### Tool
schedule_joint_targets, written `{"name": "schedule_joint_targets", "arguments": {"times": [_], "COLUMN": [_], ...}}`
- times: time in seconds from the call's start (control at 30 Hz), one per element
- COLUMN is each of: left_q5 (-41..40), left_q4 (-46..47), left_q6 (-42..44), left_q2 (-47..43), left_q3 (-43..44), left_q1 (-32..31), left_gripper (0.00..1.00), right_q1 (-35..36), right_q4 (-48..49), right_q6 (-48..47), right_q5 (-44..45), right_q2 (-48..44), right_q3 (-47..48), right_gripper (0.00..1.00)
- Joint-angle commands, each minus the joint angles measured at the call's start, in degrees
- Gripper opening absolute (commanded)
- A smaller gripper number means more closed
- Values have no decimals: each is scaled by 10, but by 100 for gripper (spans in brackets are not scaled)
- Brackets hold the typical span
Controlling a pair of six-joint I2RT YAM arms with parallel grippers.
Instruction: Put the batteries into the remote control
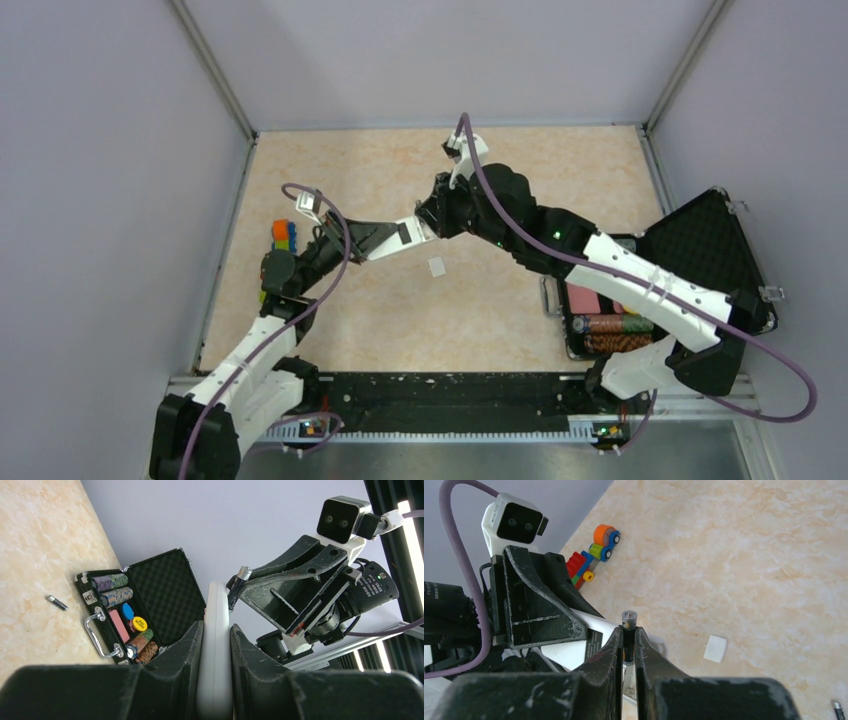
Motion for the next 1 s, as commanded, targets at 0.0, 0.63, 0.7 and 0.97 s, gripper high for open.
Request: {"name": "schedule_joint_targets", "arguments": {"times": [0.0, 0.63, 0.7, 0.97], "left_q5": [-10, -34, -37, -43], "left_q4": [91, 124, 126, 143], "left_q6": [-13, -38, -35, -36], "left_q2": [2, 21, 20, 22], "left_q3": [3, -2, -3, -10], "left_q1": [-1, -1, -1, -1], "left_gripper": [0, 0, 0, 0], "right_q1": [14, 33, 33, 33], "right_q4": [-36, -54, -61, -81], "right_q6": [-32, -55, -48, -21], "right_q5": [9, 30, 29, 19], "right_q2": [10, 7, 10, 14], "right_q3": [36, 27, 33, 43], "right_gripper": [3, 7, 9, 12]}}
